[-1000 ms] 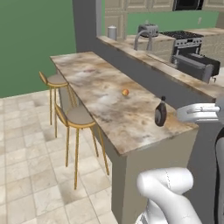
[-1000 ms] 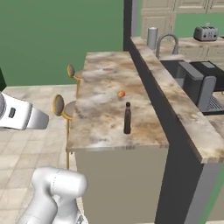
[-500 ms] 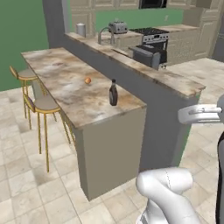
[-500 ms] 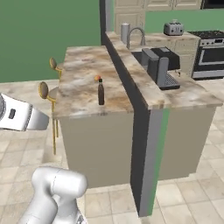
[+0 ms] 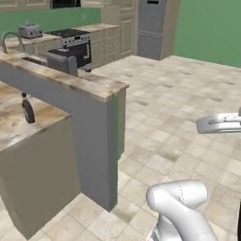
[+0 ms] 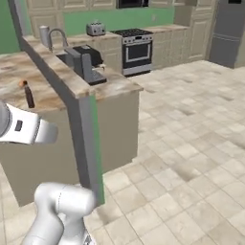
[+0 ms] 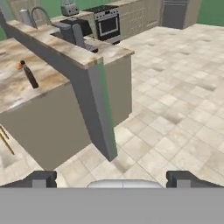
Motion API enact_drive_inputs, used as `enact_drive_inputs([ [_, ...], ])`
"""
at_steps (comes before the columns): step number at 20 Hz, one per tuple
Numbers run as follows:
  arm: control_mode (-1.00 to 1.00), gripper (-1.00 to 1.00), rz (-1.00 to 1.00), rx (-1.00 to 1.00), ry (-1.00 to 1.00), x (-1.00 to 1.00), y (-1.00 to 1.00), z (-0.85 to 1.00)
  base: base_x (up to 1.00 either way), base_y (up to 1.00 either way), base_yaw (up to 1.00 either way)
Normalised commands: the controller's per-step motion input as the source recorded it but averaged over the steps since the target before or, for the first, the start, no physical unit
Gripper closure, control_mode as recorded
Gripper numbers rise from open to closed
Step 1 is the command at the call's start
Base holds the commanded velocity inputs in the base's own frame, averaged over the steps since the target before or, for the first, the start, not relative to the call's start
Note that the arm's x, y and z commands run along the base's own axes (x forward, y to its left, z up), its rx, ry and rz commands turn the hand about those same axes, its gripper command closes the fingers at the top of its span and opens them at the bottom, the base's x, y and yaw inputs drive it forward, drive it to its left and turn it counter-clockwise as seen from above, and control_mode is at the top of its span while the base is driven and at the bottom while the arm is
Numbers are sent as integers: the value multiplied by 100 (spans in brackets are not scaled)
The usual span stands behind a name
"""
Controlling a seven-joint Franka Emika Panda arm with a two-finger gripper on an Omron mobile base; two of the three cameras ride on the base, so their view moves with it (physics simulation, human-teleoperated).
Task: Move the syrup bottle and shaker from the cabinet to the dining counter.
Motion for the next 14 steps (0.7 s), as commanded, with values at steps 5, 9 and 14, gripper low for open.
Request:
enact_drive_inputs([
  [5, 100, -100, 0, 0, 0, 0, 0, 0, 0, -85, -73],
  [9, 100, -100, 0, 0, 0, 0, 0, 0, 13, -68, -73],
  [14, 100, -100, 0, 0, 0, 0, 0, 0, 61, -46, -62],
])
